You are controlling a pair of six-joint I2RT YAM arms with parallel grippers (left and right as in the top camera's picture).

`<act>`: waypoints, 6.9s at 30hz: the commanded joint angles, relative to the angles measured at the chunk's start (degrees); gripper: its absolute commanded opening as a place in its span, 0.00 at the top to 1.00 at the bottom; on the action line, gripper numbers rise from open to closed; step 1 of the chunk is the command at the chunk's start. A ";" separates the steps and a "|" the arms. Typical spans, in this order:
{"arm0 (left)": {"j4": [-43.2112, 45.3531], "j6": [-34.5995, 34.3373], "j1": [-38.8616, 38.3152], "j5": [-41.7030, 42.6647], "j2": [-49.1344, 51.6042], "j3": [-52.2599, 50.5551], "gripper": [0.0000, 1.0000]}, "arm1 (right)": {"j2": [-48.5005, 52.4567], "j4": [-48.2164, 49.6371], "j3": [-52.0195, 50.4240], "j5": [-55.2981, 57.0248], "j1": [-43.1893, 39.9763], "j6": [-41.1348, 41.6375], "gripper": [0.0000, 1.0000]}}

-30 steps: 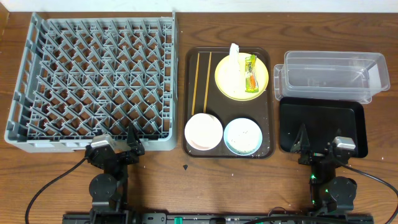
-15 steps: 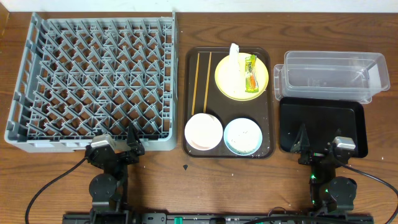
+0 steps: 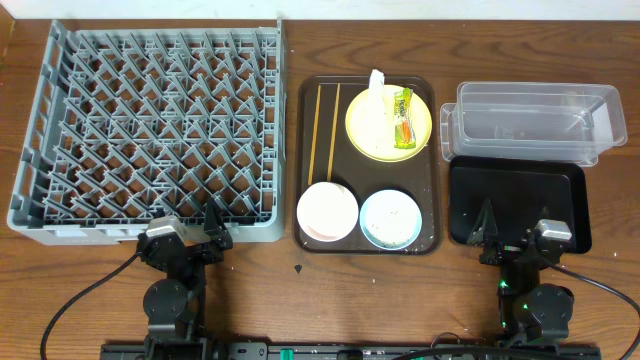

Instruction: Sort waste into correct bins and load items into the dishwasher

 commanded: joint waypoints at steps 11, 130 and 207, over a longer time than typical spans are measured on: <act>0.39 0.92 -0.13 0.66 -0.39 -1.73 0.09 | -0.35 1.25 -0.22 -2.43 -0.44 2.38 0.01; -44.39 0.74 -0.13 25.05 52.83 64.61 0.09 | 107.95 -38.29 92.78 5.66 20.31 3.87 0.46; -44.81 0.74 -0.13 25.05 52.85 64.61 0.09 | 91.58 -58.80 85.40 -18.08 35.56 0.92 0.50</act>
